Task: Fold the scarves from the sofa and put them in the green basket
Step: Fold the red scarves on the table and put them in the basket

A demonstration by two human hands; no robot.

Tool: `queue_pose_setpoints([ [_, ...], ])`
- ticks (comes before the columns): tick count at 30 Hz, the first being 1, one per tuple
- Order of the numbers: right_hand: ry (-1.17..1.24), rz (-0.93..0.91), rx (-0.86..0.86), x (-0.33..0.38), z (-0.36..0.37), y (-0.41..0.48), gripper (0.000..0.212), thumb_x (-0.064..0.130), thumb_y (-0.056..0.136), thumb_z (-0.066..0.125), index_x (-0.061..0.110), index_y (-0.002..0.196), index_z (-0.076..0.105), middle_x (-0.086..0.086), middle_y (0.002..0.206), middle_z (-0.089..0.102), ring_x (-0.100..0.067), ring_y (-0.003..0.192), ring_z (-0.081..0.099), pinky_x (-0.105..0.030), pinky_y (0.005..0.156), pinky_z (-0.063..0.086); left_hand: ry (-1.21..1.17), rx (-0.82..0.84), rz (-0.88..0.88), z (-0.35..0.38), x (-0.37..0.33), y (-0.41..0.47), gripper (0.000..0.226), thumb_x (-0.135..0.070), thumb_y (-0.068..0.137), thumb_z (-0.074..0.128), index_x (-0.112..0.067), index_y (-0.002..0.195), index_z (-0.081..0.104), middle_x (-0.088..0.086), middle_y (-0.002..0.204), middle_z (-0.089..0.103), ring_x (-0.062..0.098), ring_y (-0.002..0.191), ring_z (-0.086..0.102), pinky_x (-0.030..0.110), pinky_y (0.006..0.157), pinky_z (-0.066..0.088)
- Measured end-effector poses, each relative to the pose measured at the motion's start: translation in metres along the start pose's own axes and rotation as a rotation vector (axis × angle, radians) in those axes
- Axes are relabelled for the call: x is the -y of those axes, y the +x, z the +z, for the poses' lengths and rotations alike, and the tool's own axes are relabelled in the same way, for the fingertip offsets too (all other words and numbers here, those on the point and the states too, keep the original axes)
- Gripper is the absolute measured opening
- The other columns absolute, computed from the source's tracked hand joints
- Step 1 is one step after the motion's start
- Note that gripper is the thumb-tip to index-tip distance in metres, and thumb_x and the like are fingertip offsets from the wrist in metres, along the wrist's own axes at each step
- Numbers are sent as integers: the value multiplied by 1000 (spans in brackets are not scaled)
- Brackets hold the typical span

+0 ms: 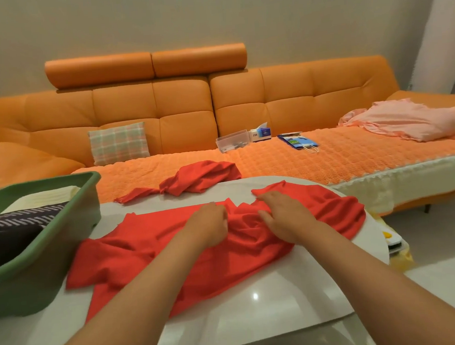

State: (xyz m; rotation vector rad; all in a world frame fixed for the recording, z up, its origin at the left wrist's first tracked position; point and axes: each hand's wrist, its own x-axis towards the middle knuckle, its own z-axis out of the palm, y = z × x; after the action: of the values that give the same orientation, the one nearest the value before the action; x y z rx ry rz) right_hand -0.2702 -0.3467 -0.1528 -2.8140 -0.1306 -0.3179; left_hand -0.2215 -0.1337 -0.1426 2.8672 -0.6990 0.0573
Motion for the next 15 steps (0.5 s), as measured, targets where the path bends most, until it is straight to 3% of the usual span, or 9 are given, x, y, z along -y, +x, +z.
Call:
queue_pose_setpoints([
  [2, 87, 93, 218, -12, 9, 9, 57, 59, 99, 33, 38, 151, 35, 6, 157, 38, -20, 143, 37, -45, 116, 31, 19, 13, 26, 15, -5, 19, 28, -23, 97, 43, -14, 118, 60, 12, 124, 55, 32, 118, 52, 42, 100, 42],
  [4, 40, 186, 328, -27, 14, 18, 63, 68, 95, 20, 42, 149, 38, 2, 161, 32, -18, 148, 28, -47, 119, 24, 16, 21, 41, 27, -8, 36, 35, -27, 100, 41, -14, 128, 56, 12, 132, 54, 31, 124, 49, 44, 104, 40],
  [8, -40, 376, 284, -54, 16, 40, 67, 64, 98, 13, 34, 154, 33, -10, 164, 20, -25, 151, 18, -53, 120, 15, -161, 41, 29, 44, -7, 64, 45, -33, 104, 35, -20, 146, 41, 9, 148, 47, 28, 136, 43, 45, 111, 34],
  [11, -46, 440, 240, -69, 20, 52, 67, 61, 99, 13, 29, 154, 33, -14, 163, 20, -28, 151, 16, -56, 119, 13, -283, -42, -7, 52, -5, 77, 44, -38, 103, 38, -23, 144, 36, 7, 145, 50, 29, 133, 47, 45, 108, 36],
  [13, -24, 418, 220, -74, 27, 56, 65, 60, 100, 18, 27, 154, 32, -13, 164, 19, -27, 152, 13, -56, 119, 8, -171, -25, -22, 56, -4, 85, 48, -49, 101, 37, -31, 145, 38, 2, 152, 43, 25, 140, 38, 47, 113, 29],
  [15, 25, 367, 187, -76, 32, 57, 63, 57, 101, 26, 24, 155, 30, -12, 164, 18, -26, 152, 12, -53, 121, 6, 15, 149, -55, 57, -5, 96, 63, -65, 96, 30, -41, 153, 23, -2, 165, 15, 21, 151, 13, 55, 119, 9],
])
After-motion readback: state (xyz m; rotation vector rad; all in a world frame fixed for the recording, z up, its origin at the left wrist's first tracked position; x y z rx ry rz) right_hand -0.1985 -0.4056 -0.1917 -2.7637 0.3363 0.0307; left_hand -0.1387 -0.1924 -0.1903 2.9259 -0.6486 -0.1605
